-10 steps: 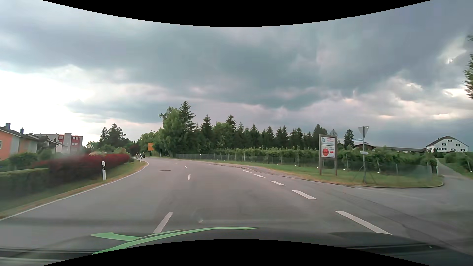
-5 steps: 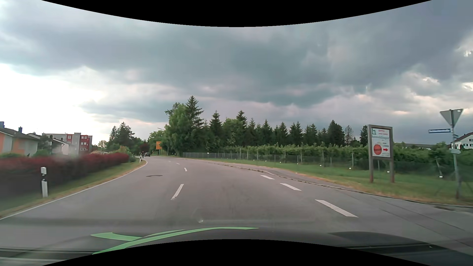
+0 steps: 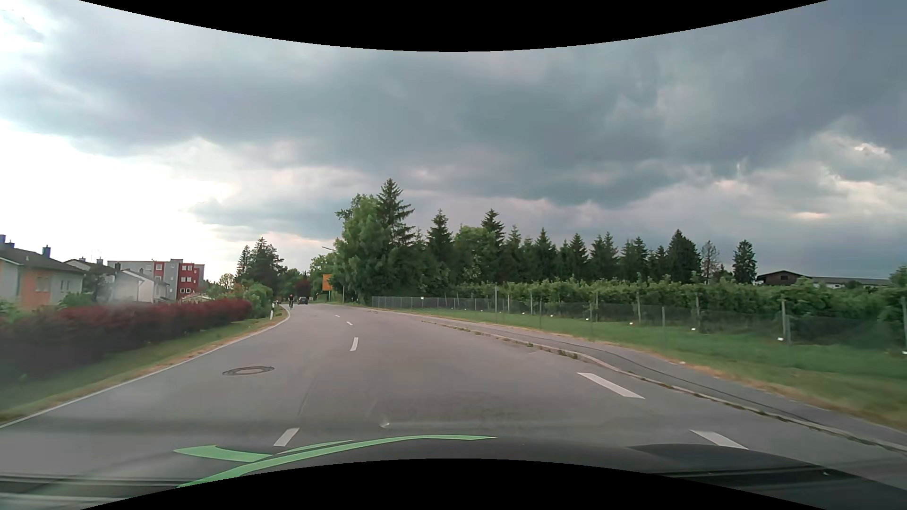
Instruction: Follow the waypoints while adhering to traffic rules and regulations
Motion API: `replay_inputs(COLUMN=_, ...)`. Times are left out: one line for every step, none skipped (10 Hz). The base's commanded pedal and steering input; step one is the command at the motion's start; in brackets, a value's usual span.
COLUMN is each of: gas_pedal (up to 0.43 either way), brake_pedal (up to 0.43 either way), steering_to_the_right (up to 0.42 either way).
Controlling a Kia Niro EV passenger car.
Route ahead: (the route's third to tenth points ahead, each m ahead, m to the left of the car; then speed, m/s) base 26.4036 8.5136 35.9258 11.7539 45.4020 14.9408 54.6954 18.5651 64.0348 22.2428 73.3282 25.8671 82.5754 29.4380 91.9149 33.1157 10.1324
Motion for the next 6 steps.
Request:
replay_inputs(gas_pedal=0.118, brake_pedal=0.000, steering_to_the_right=-0.076)
replay_inputs(gas_pedal=0.118, brake_pedal=0.000, steering_to_the_right=-0.076)
replay_inputs(gas_pedal=0.118, brake_pedal=0.000, steering_to_the_right=-0.076)
replay_inputs(gas_pedal=0.118, brake_pedal=0.000, steering_to_the_right=-0.076)
replay_inputs(gas_pedal=0.118, brake_pedal=0.000, steering_to_the_right=-0.075)
replay_inputs(gas_pedal=0.118, brake_pedal=0.000, steering_to_the_right=-0.074)
